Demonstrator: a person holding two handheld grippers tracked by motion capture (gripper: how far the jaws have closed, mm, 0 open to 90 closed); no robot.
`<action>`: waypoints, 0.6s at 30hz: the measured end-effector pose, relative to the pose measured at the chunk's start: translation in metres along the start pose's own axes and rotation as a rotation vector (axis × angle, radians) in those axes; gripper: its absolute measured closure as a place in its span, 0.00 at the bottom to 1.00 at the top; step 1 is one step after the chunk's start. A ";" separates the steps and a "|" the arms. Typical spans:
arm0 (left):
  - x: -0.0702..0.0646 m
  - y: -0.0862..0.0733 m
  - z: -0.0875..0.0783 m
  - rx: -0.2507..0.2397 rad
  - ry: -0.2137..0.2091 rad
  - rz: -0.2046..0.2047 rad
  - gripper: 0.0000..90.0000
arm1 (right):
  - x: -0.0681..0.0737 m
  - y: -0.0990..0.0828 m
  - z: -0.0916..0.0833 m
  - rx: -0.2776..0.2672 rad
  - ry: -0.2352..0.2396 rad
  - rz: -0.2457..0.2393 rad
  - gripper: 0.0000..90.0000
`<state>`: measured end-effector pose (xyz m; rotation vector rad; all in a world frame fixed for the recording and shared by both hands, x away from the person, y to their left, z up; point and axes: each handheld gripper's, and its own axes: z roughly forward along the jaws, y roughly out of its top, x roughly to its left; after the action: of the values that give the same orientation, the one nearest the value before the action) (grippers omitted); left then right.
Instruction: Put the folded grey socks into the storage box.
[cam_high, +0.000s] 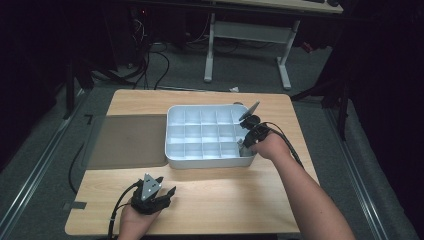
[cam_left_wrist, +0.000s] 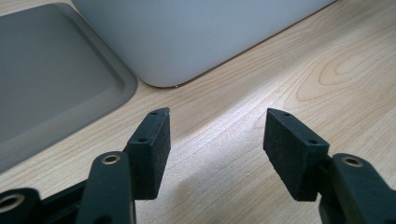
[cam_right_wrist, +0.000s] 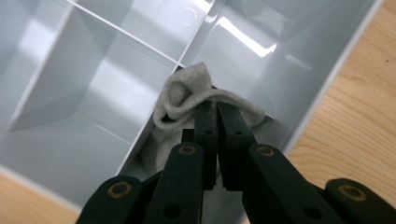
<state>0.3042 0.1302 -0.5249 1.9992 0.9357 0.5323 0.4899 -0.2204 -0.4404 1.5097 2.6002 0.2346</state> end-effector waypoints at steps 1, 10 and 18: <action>0.000 0.000 0.000 -0.001 0.000 -0.001 0.46 | 0.000 0.001 0.003 0.005 -0.002 0.002 1.00; -0.001 0.000 0.001 0.000 -0.001 0.003 0.47 | 0.010 0.005 0.025 0.045 -0.045 -0.056 1.00; -0.002 0.000 0.000 -0.002 -0.005 0.004 0.47 | 0.013 0.004 0.030 0.046 -0.058 -0.046 1.00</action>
<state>0.3032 0.1285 -0.5249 1.9999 0.9279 0.5296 0.4926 -0.2052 -0.4690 1.4459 2.6091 0.1248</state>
